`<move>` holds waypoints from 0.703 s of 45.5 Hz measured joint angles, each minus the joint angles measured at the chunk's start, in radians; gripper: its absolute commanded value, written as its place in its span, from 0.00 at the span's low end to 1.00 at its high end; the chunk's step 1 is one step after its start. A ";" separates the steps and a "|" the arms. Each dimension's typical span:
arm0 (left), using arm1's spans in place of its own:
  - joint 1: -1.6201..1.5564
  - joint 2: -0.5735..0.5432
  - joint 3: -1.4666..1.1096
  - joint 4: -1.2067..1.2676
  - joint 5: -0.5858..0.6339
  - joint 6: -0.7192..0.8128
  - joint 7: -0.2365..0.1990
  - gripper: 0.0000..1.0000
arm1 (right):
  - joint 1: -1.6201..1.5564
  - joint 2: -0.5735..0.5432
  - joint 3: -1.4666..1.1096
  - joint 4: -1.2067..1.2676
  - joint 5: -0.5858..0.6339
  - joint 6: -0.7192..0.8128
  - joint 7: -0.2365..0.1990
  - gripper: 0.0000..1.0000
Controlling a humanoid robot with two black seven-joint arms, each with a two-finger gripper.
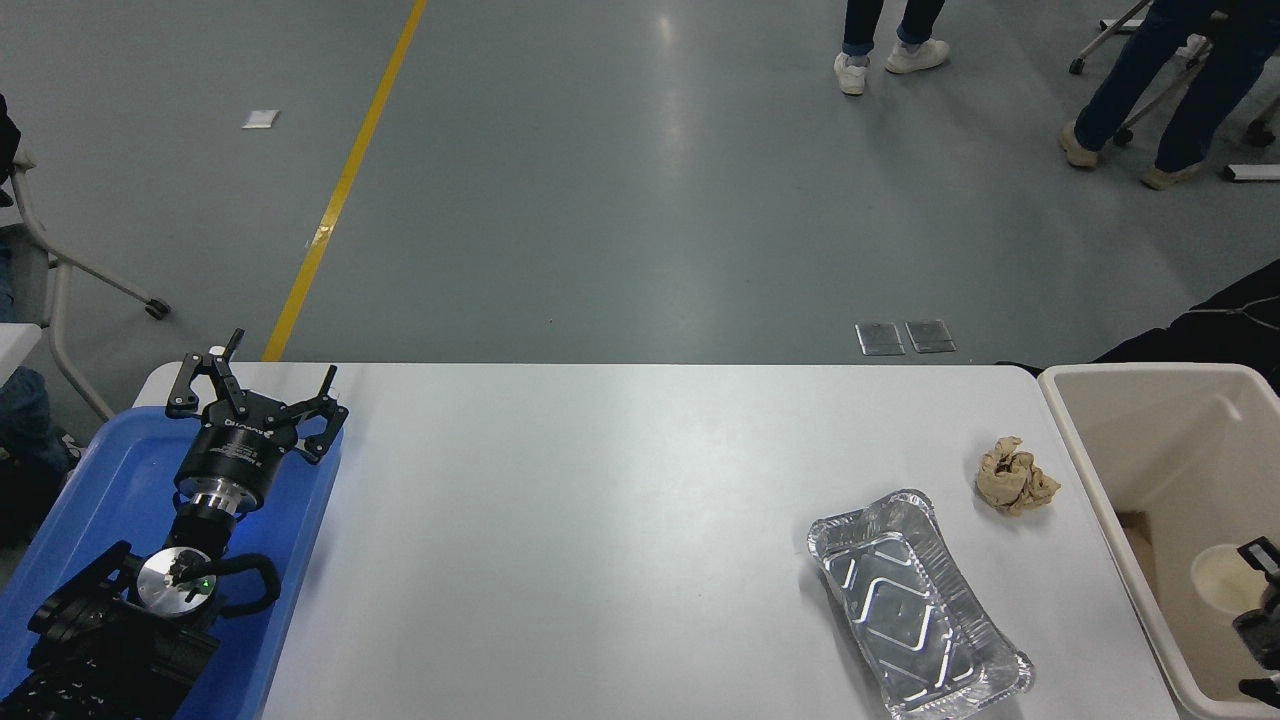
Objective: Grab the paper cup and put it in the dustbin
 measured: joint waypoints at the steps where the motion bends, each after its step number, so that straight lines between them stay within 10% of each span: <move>1: 0.000 0.000 0.000 0.000 0.000 0.000 0.000 0.99 | 0.005 -0.002 0.000 0.001 0.000 0.004 0.004 1.00; 16: 0.000 0.000 0.000 0.000 0.000 0.000 0.000 0.99 | 0.162 -0.075 -0.007 0.099 -0.013 0.102 0.144 1.00; 32: 0.000 0.000 0.000 0.000 0.001 0.000 0.000 0.99 | 0.573 -0.225 -0.122 0.647 -0.131 0.127 0.180 1.00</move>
